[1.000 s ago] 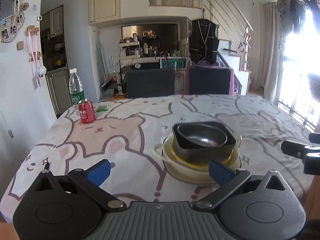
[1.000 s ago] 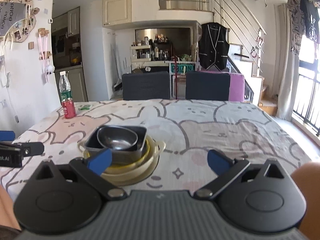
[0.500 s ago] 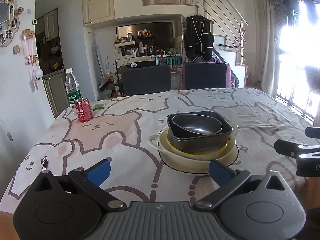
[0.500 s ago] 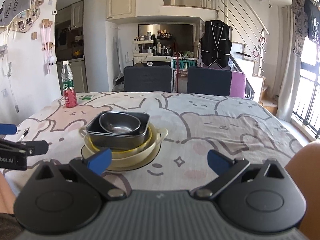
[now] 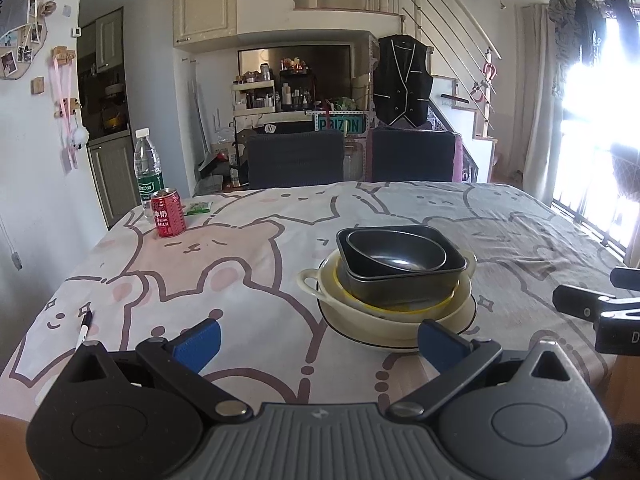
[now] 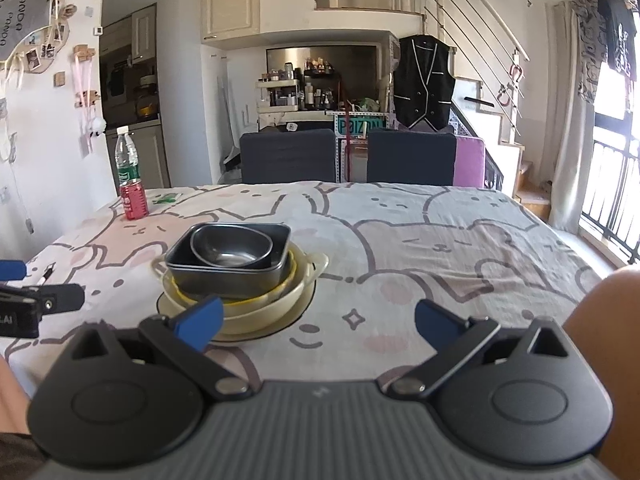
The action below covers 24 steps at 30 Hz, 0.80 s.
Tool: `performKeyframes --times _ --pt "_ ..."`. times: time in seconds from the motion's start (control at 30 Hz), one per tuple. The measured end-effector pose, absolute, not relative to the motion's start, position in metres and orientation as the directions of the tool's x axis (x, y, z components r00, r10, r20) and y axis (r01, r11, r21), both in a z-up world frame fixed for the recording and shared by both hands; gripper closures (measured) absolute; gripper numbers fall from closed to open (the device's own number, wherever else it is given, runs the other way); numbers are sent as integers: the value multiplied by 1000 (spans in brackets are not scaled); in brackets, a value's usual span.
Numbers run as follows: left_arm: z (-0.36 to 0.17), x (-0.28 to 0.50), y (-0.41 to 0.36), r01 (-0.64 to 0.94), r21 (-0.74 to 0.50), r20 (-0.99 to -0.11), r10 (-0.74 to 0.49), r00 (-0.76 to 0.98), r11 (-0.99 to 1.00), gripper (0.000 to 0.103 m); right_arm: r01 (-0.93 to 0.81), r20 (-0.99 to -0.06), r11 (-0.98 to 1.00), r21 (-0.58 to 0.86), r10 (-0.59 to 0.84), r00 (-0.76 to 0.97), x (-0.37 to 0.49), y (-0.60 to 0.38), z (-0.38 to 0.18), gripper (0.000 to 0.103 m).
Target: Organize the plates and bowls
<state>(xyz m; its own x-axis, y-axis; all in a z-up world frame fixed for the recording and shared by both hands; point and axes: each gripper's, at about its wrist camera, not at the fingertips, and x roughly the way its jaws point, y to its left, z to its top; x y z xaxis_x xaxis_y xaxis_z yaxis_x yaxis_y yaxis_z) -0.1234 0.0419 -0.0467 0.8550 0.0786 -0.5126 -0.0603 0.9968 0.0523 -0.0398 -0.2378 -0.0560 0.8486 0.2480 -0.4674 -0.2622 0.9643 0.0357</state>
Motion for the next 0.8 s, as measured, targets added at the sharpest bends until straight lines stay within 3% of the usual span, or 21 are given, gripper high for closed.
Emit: performKeyframes --times 0.8 --pt "-46 -125 40 -57 56 -510 78 857 997 0 -256 -463 966 35 242 853 -41 -236 -58 0"
